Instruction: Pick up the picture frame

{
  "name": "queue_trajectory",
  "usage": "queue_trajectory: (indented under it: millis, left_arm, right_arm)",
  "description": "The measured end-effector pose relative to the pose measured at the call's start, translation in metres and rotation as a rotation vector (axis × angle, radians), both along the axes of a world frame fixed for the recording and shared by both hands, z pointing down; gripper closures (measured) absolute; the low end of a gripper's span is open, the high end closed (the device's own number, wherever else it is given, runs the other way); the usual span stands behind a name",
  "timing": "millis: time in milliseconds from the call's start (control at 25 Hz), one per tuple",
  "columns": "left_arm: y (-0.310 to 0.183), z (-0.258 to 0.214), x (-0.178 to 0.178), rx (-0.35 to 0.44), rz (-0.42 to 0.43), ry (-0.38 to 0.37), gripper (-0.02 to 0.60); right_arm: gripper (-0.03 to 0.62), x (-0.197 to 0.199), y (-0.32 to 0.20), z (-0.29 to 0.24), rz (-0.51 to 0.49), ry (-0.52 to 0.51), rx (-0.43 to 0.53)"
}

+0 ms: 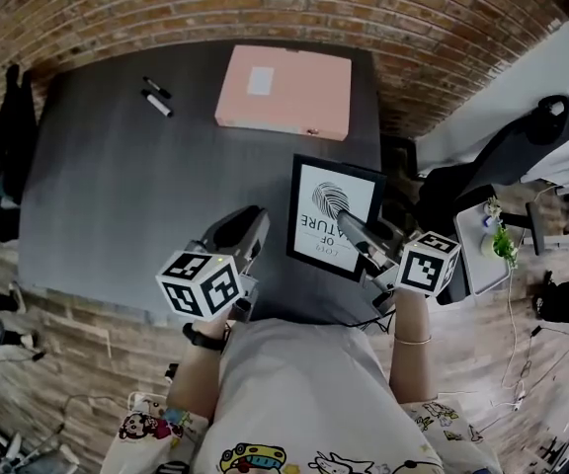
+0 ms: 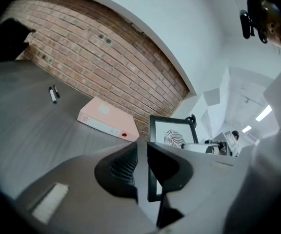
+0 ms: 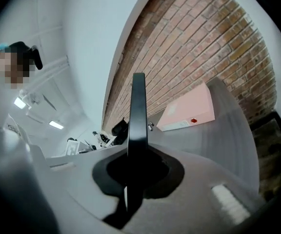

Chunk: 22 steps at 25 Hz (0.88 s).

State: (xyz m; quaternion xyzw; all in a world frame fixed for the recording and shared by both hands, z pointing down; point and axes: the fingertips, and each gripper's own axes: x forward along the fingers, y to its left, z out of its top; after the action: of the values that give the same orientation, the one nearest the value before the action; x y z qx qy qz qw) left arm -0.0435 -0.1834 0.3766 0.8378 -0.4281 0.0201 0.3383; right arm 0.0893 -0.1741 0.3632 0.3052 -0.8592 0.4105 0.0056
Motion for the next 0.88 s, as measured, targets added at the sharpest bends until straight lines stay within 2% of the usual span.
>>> queue_trajectory:
  millis: [200, 360, 600, 880]
  left_arm:
    - [0.003, -0.016, 0.003, 0.094, 0.019, -0.141, 0.506]
    - [0.003, -0.029, 0.002, 0.164, 0.016, -0.223, 0.511]
    - [0.004, -0.042, -0.008, 0.249, -0.001, -0.295, 0.522]
    - [0.007, -0.047, -0.009, 0.307, 0.000, -0.346, 0.551]
  right_arm:
    - [0.582, 0.009, 0.000, -0.018, 0.026, 0.162, 0.141]
    - [0.582, 0.013, 0.002, -0.023, 0.049, 0.289, 0.232]
    - [0.582, 0.018, 0.004, -0.030, 0.109, 0.409, 0.333]
    - [0.582, 0.031, 0.004, -0.042, 0.194, 0.475, 0.417]
